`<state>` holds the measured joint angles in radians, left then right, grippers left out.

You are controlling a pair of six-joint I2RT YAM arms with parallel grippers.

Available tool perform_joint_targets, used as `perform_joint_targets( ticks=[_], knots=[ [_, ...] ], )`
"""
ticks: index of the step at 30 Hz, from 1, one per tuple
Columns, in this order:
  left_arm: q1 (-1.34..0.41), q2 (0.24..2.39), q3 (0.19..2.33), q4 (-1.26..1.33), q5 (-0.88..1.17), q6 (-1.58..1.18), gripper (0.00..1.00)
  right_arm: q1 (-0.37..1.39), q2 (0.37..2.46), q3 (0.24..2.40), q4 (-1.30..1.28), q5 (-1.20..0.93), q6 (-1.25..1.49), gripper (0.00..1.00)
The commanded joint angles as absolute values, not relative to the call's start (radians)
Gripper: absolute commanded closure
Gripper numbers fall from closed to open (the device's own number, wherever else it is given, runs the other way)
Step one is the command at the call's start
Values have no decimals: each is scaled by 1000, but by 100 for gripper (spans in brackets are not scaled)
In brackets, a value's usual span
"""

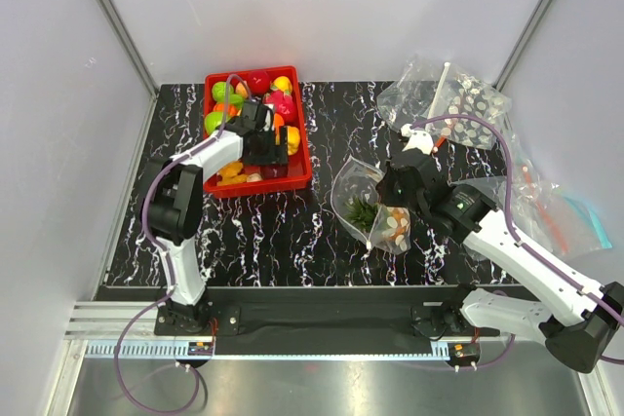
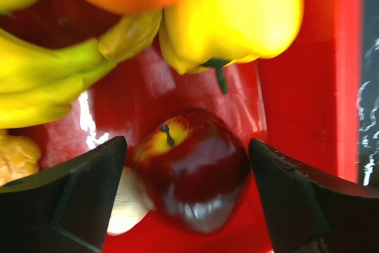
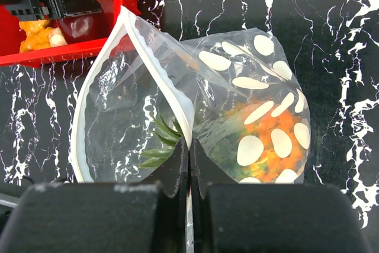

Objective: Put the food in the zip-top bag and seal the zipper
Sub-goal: Pick up the fake fruit from the bin, then place the fake fruit in the zipper food storage bag.

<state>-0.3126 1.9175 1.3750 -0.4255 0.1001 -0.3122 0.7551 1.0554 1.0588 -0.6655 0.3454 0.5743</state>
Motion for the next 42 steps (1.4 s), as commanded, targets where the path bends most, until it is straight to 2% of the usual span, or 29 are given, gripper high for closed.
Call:
perform_joint_targets(
  ticks=[1, 4, 5, 17, 25, 33, 42],
  knots=[
    [-316, 1899, 1392, -410, 121, -328, 22, 749, 1055, 1055, -627, 333, 566, 100],
    [-328, 1835, 1367, -394, 100, -330, 35, 749, 1060, 1057, -626, 331, 568, 100],
    [-334, 1815, 1358, -394, 88, -330, 36, 749, 1058, 1057, -627, 331, 571, 100],
    [-426, 1404, 1235, -321, 81, -379, 37, 749, 1065, 1061, -629, 328, 571, 100],
    [-681, 1146, 1077, -138, 51, -479, 37, 747, 1068, 1065, -630, 336, 569, 100],
    [-865, 1163, 1104, -91, 29, -480, 37, 749, 1069, 1085, -664, 347, 571, 100],
    [-917, 1328, 1178, -40, 5, -436, 37, 750, 1058, 1126, -716, 368, 558, 100]
  ],
)
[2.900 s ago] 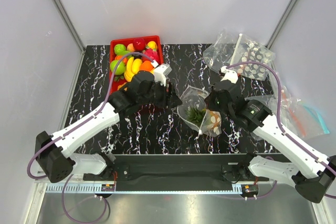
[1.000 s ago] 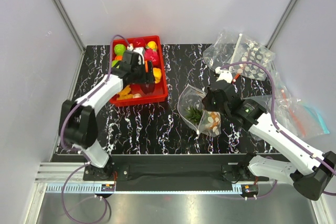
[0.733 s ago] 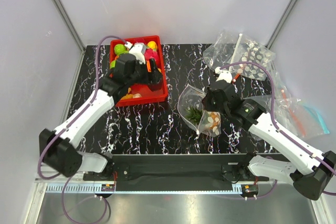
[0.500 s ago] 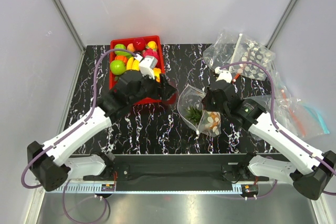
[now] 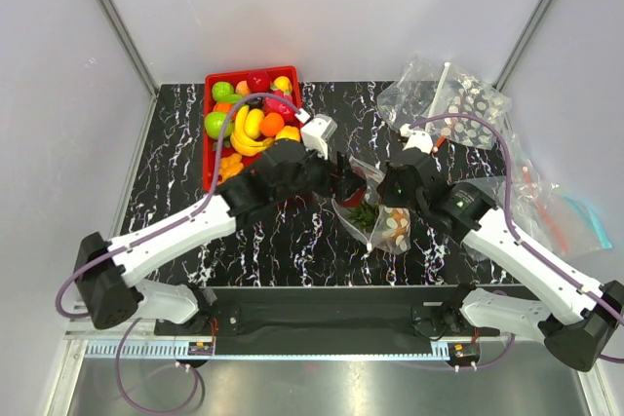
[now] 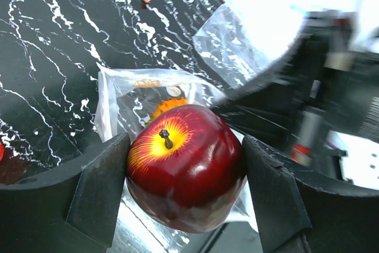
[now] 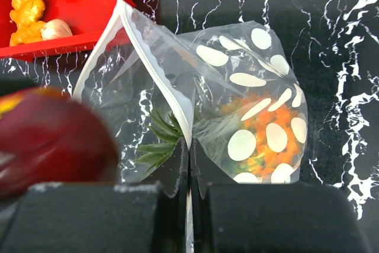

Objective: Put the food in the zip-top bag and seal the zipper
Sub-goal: Place the fake fruit in the zipper food storage bag.

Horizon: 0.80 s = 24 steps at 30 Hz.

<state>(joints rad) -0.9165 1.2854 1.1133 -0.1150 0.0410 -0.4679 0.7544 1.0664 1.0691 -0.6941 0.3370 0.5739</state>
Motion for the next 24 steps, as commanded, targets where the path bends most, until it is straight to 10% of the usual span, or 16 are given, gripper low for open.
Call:
perform_joint_targets(
  ticks=[1, 12, 18, 24],
  knots=[
    [-917, 1342, 1193, -29, -26, -428, 37, 749, 1058, 1129, -719, 370, 558, 100],
    [-919, 1540, 1276, 74, -80, -342, 37, 749, 1011, 1121, -718, 411, 575, 100],
    [-919, 1595, 1243, 92, -77, -351, 3, 747, 999, 1108, -712, 426, 578, 100],
    [-920, 1517, 1233, 77, -19, -333, 1, 749, 999, 1100, -709, 434, 581, 100]
  ],
)
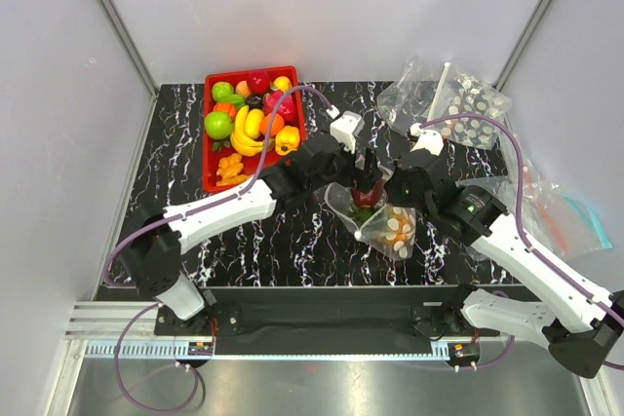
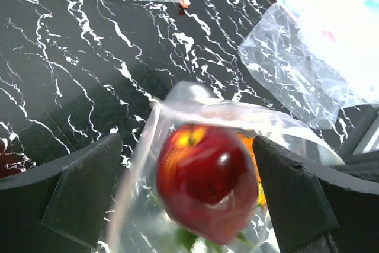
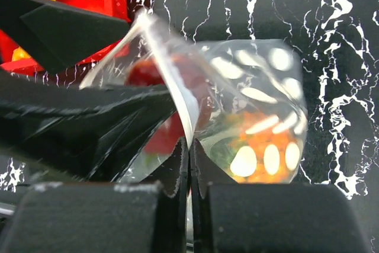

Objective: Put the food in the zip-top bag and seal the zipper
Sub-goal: Place the fake fruit in the zipper food storage bag, then pick up the fake vegetable from the bin.

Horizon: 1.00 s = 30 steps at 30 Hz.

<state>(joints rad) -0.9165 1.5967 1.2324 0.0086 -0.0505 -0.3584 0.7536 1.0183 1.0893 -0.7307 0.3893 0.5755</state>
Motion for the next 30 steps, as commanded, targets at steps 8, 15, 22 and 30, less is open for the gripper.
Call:
perform_joint_targets(
  ticks=[8, 15, 22, 30],
  knots=[
    [-919, 1425, 1246, -74, 74, -380, 4, 749, 985, 1092, -700, 446, 587, 100],
    [-916, 1307, 1218, -222, -61, -351, 2, 749, 986, 1081, -696, 437, 586, 100],
    [-618, 1322, 1209, -360, -187, -364, 1, 749, 971, 1077, -699, 436, 583, 100],
    [-374, 1554, 1299, -334, -78, -308, 1, 749, 980, 1077, -693, 413, 581, 100]
  ],
)
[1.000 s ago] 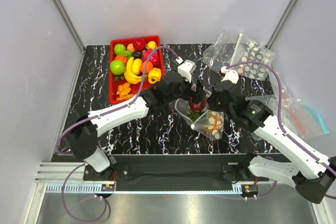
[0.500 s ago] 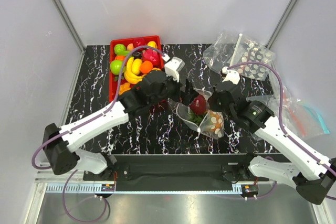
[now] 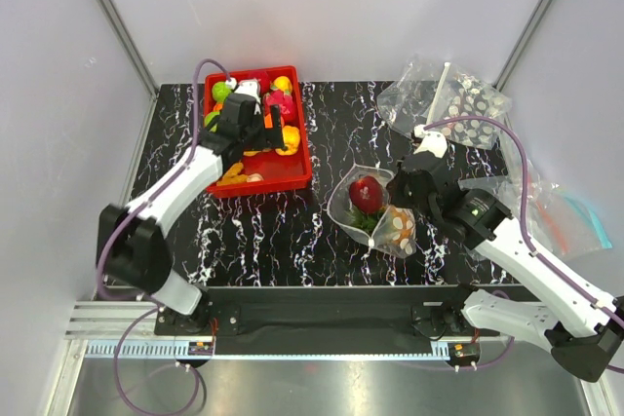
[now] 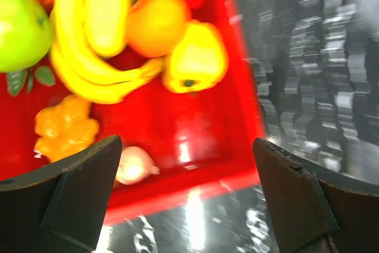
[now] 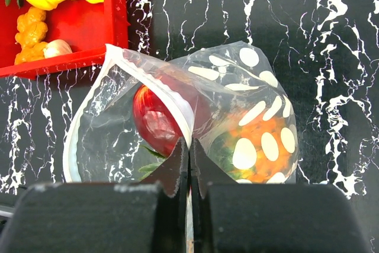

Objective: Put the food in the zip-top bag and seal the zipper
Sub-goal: Pick up the fake vegetable from the bin.

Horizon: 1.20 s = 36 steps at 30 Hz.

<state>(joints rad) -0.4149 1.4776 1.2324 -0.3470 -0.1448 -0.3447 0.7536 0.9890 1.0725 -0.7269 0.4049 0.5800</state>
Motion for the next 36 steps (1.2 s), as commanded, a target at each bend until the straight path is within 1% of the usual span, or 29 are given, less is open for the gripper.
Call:
perform_joint_targets(
  ticks=[1, 2, 4, 6, 11, 12, 16, 19, 21, 23, 26, 29, 32, 33, 36],
  knots=[
    [-367, 1621, 1333, -350, -74, -298, 1, 749, 980, 1072, -689, 410, 583, 100],
    [-361, 1658, 1397, -369, -72, -272, 1, 749, 980, 1069, -683, 405, 583, 100],
    [-359, 1760, 1468, -426, -66, -252, 2, 749, 983, 1062, -673, 399, 583, 100],
    [-357, 1819, 1532, -434, -57, -238, 3, 749, 986, 1058, -669, 400, 584, 100],
    [-357, 1980, 1629, -414, -5, -245, 10, 749, 994, 1051, -650, 376, 592, 100],
    [-357, 2003, 1676, -435, -5, -252, 11, 750, 994, 1049, -644, 370, 592, 100],
    [-359, 2107, 1747, -472, 18, -259, 12, 749, 1000, 1045, -638, 362, 595, 100],
    [-357, 2143, 1770, -474, 21, -252, 16, 749, 1002, 1045, -641, 364, 595, 100],
    [-359, 2163, 1779, -488, 29, -249, 22, 749, 1000, 1040, -634, 367, 595, 100],
    [-360, 2178, 1779, -499, 32, -258, 22, 749, 1000, 1039, -632, 365, 597, 100],
    [-365, 2161, 1723, -460, 40, -267, 17, 747, 1005, 1042, -630, 364, 597, 100],
    [-370, 2171, 1721, -477, 37, -272, 12, 749, 1006, 1042, -629, 360, 597, 100],
    [-371, 2184, 1721, -477, 22, -275, 12, 749, 1002, 1042, -627, 357, 600, 100],
    [-370, 2187, 1721, -477, 17, -275, 14, 750, 1000, 1042, -629, 356, 601, 100],
    [-370, 2163, 1712, -465, 12, -272, 36, 750, 993, 1039, -637, 357, 603, 100]
  ],
)
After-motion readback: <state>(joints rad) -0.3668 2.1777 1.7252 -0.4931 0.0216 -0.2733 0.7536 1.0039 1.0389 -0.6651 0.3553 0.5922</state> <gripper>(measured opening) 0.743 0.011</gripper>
